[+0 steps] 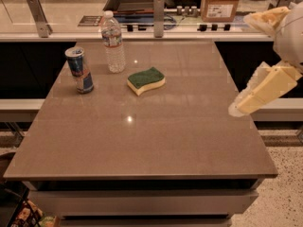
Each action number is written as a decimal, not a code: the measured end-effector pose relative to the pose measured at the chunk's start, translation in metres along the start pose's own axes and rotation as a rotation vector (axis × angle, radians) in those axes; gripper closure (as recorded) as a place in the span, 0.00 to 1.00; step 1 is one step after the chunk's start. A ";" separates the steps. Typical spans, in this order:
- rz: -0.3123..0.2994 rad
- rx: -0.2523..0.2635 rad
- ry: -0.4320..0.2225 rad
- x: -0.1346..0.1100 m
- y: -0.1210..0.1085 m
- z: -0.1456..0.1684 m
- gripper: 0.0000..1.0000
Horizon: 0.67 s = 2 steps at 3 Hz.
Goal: Pick redbull can
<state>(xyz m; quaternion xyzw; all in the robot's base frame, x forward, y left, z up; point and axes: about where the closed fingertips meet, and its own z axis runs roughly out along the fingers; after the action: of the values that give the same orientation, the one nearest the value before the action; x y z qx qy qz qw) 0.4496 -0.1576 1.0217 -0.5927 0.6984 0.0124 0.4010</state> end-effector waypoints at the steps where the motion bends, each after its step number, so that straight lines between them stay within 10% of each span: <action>1: -0.027 -0.026 -0.210 -0.061 0.000 0.023 0.00; 2: -0.030 -0.112 -0.406 -0.130 0.005 0.051 0.00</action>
Offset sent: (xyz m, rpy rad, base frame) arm 0.0336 0.2124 0.0567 0.5260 -0.0102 0.4431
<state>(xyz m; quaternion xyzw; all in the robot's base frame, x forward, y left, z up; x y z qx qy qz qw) 0.4697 -0.0250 1.0592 -0.6098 0.5924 0.1644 0.5001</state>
